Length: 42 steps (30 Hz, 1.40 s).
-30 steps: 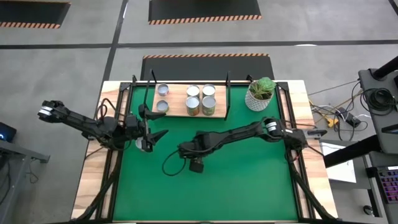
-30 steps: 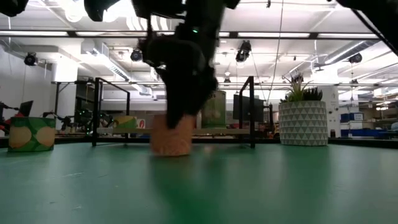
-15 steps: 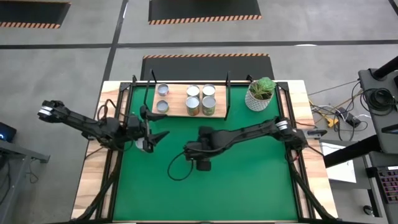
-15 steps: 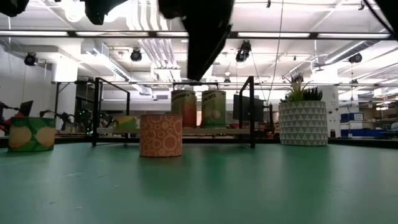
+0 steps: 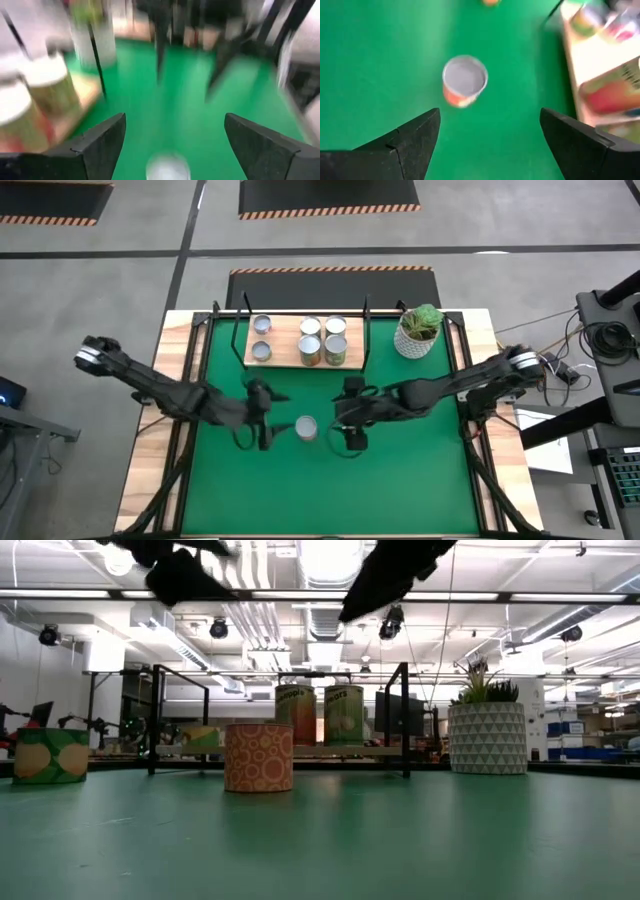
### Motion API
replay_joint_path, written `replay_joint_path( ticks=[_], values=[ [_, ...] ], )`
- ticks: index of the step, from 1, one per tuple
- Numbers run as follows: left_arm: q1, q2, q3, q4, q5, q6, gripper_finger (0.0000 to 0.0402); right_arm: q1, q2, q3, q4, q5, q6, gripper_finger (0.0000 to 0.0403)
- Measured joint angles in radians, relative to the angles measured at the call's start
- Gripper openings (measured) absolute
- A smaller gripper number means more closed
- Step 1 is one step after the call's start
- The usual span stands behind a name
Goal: Pick and place cans onto a shelf
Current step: Put the canned tomato sauce on the shelf
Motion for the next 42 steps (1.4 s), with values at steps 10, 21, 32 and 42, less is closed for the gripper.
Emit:
replay_joint_path(
  ticks=[10, 21, 32, 42],
  values=[
    [-0.110, 0.472, 0.258, -0.320, 0.033, -0.112, 0.0319, 0.001, -0.316, -0.277, 0.295, 0.000, -0.127, 0.0329],
    [-0.007, 0.746, 0.584, -0.681, -0.006, -0.010, 0.0303, 0.003, -0.535, -0.422, 0.354, -0.009, -0.141, 0.0329],
    [0.076, 0.730, 0.547, -0.641, 0.123, 0.075, 0.0303, 0.003, -0.582, -0.459, 0.353, -0.012, -0.132, 0.0329],
    [0.130, 0.726, 0.474, -0.536, 0.218, 0.106, 0.0303, 0.003, -0.577, -0.459, 0.348, -0.013, -0.134, 0.0329]
  ],
)
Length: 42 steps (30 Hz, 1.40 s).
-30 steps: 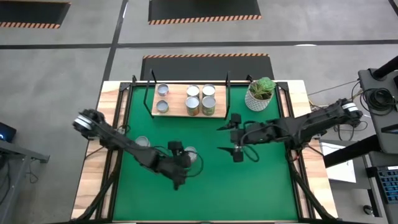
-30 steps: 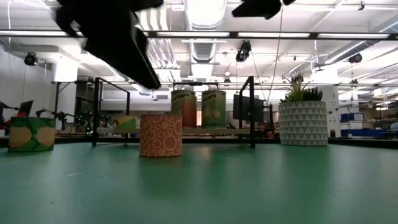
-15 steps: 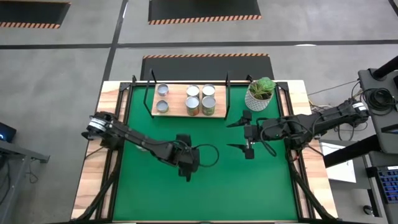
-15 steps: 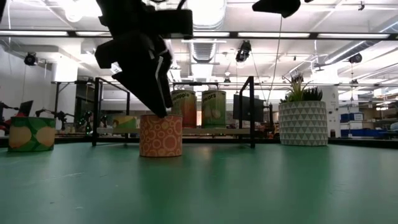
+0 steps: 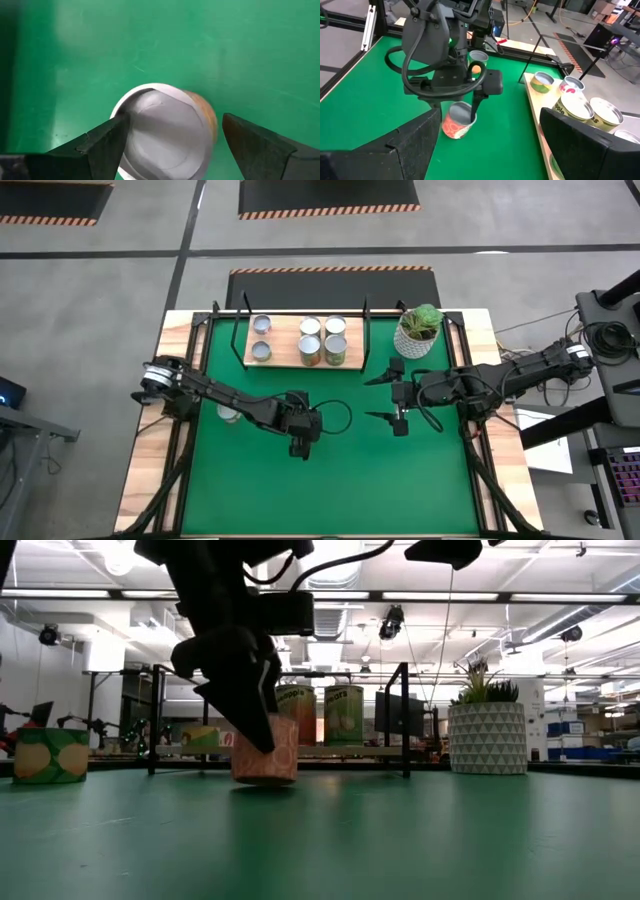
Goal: Pick and place cans onto a shelf
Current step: Put the canned tomato sauce on the shelf
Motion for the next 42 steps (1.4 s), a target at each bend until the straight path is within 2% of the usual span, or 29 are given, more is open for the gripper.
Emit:
replay_joint_path(
  ticks=[17, 35, 42],
  values=[
    [0.001, -0.016, 0.051, -0.024, 0.012, -0.002, 0.0305, 0.000, 0.000, 0.000, -0.005, 0.000, -0.001, 0.0329],
    [0.062, -0.021, 0.028, -0.017, 0.007, 0.036, 0.0305, 0.000, 0.000, 0.000, -0.029, 0.000, 0.002, 0.0329],
    [0.075, -0.021, 0.020, -0.001, 0.038, 0.040, 0.0305, 0.000, 0.000, 0.000, -0.031, 0.000, -0.001, 0.0329]
  ],
)
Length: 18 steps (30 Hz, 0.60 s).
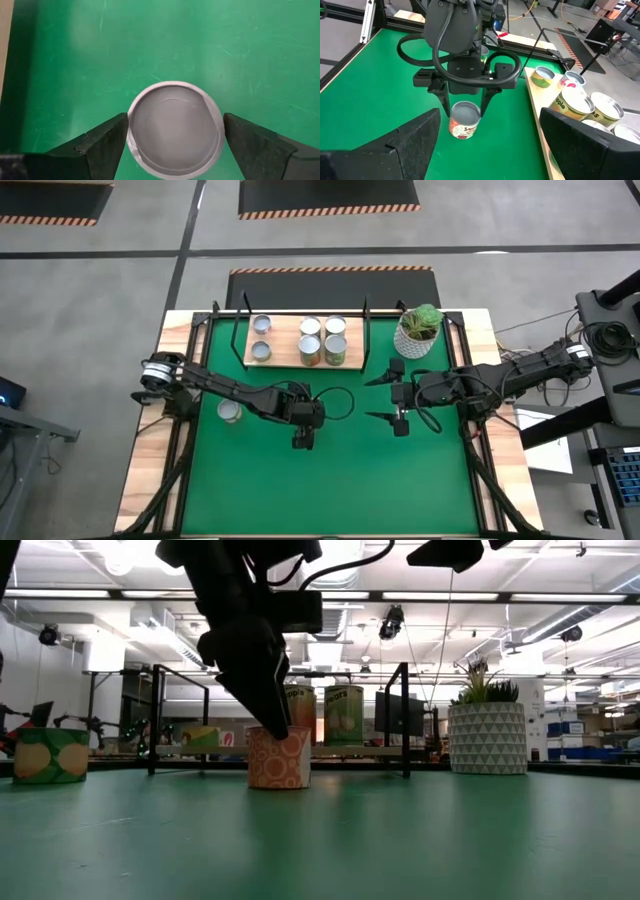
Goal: Pick and place cans onto a shelf
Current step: Put the canned tomato sauce on the shelf
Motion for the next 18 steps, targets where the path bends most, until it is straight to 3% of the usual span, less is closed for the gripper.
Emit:
replay_joint_path(
  ticks=[18],
  values=[
    [0.005, -0.001, -0.001, 0.020, -0.022, -0.014, 0.0313, 0.000, 0.000, 0.001, -0.002, 0.000, -0.018, 0.0329]
  ],
)
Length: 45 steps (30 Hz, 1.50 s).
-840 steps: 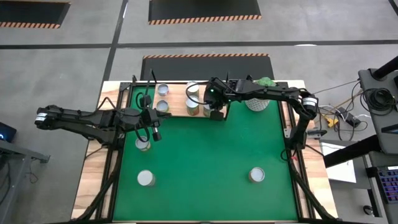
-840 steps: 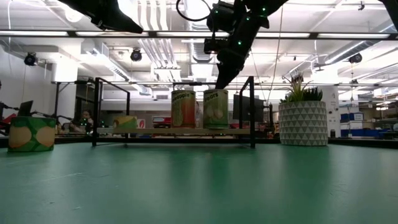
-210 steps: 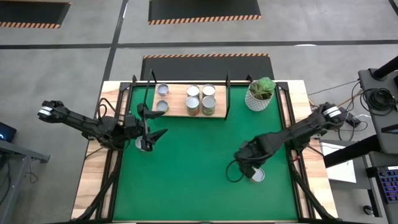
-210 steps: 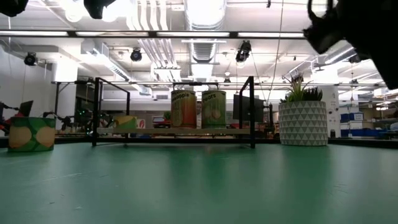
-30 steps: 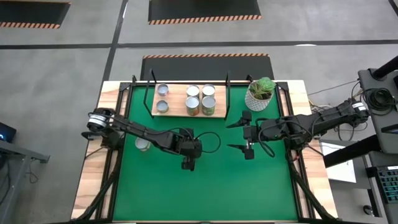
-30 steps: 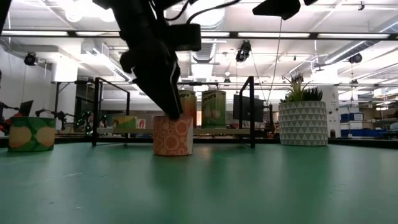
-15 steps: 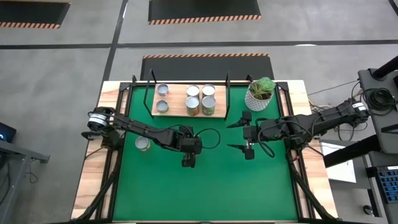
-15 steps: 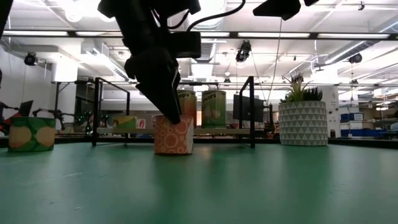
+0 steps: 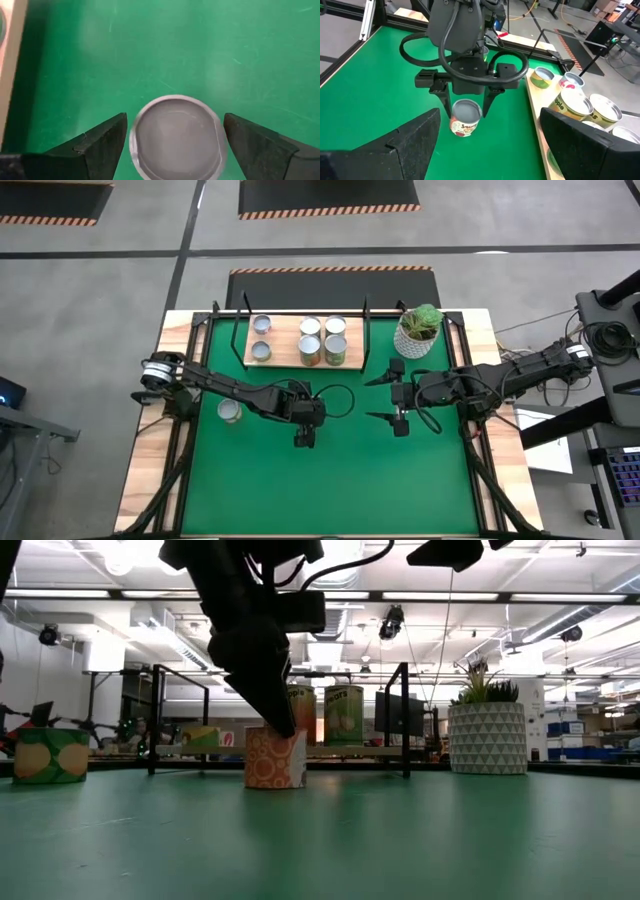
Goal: Pick and place cans onto a shelf
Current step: Put the canned tomato sauce on the shelf
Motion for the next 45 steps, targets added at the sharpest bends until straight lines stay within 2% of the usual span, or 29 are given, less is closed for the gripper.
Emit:
replay_joint_path(
  ticks=[13, 23, 29, 45],
  values=[
    [0.000, -0.025, 0.001, -0.002, 0.024, 0.024, 0.0317, 0.000, 0.000, 0.000, -0.002, 0.000, -0.018, 0.0329],
    [0.000, -0.027, 0.001, -0.023, 0.025, 0.010, 0.0396, 0.000, 0.000, 0.000, -0.003, 0.000, -0.020, 0.0329],
    [0.005, -0.024, -0.001, -0.046, 0.025, 0.006, 0.0379, 0.000, 0.000, 0.000, -0.002, 0.000, -0.023, 0.0329],
    [0.015, -0.007, -0.074, 0.056, 0.025, 0.013, 0.0348, 0.000, 0.000, 0.000, -0.008, 0.002, -0.023, 0.0329]
  ],
)
